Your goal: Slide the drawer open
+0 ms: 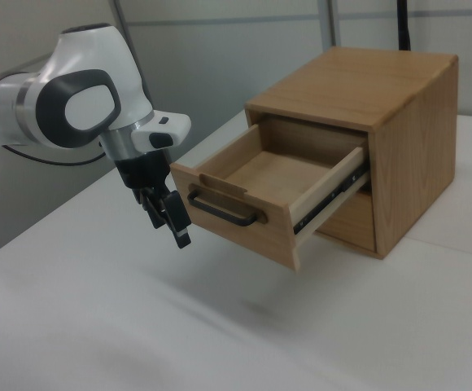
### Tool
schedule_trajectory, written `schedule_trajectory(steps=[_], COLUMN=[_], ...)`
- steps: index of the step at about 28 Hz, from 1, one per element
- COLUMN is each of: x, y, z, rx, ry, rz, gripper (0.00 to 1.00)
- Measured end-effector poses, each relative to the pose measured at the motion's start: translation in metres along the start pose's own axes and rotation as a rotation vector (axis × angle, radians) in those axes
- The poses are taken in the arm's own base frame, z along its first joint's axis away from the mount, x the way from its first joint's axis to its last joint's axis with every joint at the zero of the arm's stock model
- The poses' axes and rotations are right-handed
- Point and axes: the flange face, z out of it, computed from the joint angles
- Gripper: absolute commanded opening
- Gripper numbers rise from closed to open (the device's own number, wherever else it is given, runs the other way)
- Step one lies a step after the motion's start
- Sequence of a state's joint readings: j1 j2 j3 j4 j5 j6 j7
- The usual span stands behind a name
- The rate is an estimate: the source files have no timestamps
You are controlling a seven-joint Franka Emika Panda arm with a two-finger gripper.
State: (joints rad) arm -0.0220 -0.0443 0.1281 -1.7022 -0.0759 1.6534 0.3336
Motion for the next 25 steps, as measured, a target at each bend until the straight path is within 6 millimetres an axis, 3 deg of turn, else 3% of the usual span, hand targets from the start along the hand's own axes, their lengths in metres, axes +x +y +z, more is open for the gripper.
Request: schedule_trajectory(steps=[16,25], x=[0.004,0.009], y=[-0.005,0.010], z=[0.011,0.012], rx=[0.068,0.155], ry=[-0.043,-0.060], rz=[-0.046,-0.105], gripper=[1.00,1.00])
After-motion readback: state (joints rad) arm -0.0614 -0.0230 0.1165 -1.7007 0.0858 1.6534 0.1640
